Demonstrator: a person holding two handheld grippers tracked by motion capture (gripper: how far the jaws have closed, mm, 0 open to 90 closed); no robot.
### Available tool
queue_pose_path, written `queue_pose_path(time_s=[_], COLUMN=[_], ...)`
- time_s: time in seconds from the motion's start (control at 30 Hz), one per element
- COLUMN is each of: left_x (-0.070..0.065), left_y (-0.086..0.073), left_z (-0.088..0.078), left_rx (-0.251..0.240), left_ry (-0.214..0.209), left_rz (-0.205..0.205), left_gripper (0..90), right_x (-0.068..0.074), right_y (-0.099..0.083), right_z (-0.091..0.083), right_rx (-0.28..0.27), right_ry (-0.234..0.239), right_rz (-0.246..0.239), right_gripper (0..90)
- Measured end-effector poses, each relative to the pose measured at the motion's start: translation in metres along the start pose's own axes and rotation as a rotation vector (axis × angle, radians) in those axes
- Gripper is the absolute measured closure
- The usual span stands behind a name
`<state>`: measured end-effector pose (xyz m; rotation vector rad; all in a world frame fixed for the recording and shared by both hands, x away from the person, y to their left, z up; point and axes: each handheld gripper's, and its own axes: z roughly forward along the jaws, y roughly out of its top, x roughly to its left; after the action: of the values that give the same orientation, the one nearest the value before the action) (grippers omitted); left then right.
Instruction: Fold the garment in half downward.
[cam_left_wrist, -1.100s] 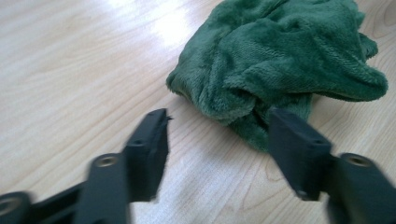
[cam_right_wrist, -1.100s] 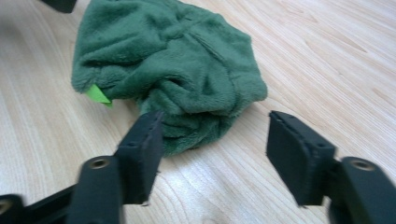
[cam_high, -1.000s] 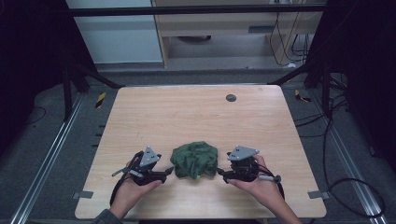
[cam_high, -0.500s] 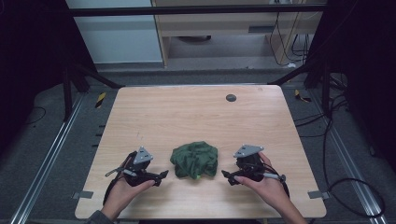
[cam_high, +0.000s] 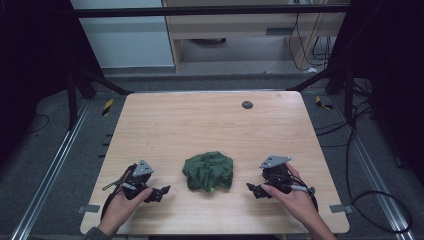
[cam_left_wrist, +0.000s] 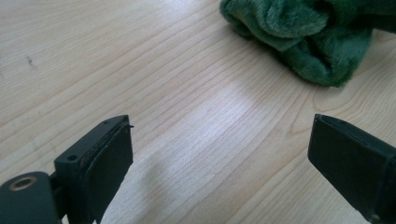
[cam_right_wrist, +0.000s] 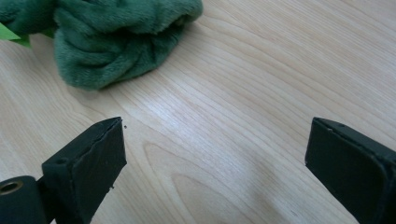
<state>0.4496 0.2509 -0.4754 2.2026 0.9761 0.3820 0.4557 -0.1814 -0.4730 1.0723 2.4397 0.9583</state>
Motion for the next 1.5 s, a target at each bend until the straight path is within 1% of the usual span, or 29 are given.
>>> queue_pose_path(time_s=[0.13, 0.2, 0.3, 0.4, 0.57, 0.73, 0.87, 0.97, 1.1, 1.2, 1.33, 1.37, 1.47, 1.5], left_x=[0.005, 0.008, 0.012, 0.017, 0.027, 0.038, 0.045, 0.050, 0.057, 0.062, 0.067, 0.068, 0.072, 0.073], left_y=[-0.002, -0.003, -0.005, -0.008, -0.013, -0.020, -0.023, -0.025, -0.028, -0.029, -0.030, -0.030, -0.030, -0.031], left_z=[0.001, 0.001, 0.002, 0.001, -0.001, -0.003, -0.004, -0.004, -0.003, -0.002, 0.001, 0.002, 0.004, 0.006], left_rx=[0.006, 0.014, 0.023, 0.034, 0.038, 0.041, 0.032, 0.027, 0.023, 0.019, 0.014, 0.011, -0.001, -0.004], left_ry=[0.009, 0.013, 0.020, 0.036, 0.066, 0.087, 0.106, 0.120, 0.138, 0.147, 0.157, 0.158, 0.167, 0.167], left_rz=[-0.007, -0.003, -0.014, -0.019, -0.032, -0.058, -0.082, -0.088, -0.108, -0.122, -0.132, -0.135, -0.148, -0.159], left_gripper=[6.3, 6.1, 6.1, 6.1, 6.1, 6.1, 6.2, 6.3, 6.3, 6.4, 6.4, 6.4, 6.4, 6.4], right_x=[-0.006, -0.010, -0.017, -0.023, -0.036, -0.046, -0.052, -0.055, -0.059, -0.062, -0.067, -0.069, -0.074, -0.076], right_y=[-0.004, -0.006, -0.008, -0.011, -0.017, -0.022, -0.023, -0.023, -0.021, -0.019, -0.018, -0.018, -0.017, -0.018], right_z=[0.000, 0.000, -0.001, -0.002, -0.003, -0.002, -0.001, 0.001, 0.004, 0.007, 0.010, 0.011, 0.013, 0.014], right_rx=[0.005, 0.006, 0.001, 0.006, 0.007, 0.009, 0.001, -0.007, -0.016, -0.018, -0.017, -0.022, -0.026, -0.029], right_ry=[-0.012, -0.018, -0.020, -0.030, -0.050, -0.068, -0.074, -0.084, -0.088, -0.092, -0.108, -0.119, -0.135, -0.147], right_rz=[0.018, 0.024, 0.040, 0.057, 0.088, 0.114, 0.139, 0.139, 0.161, 0.168, 0.181, 0.183, 0.209, 0.211], right_gripper=[5.7, 5.7, 5.8, 5.9, 6.1, 6.4, 6.6, 6.8, 7.0, 6.9, 6.9, 6.9, 6.9, 6.9])
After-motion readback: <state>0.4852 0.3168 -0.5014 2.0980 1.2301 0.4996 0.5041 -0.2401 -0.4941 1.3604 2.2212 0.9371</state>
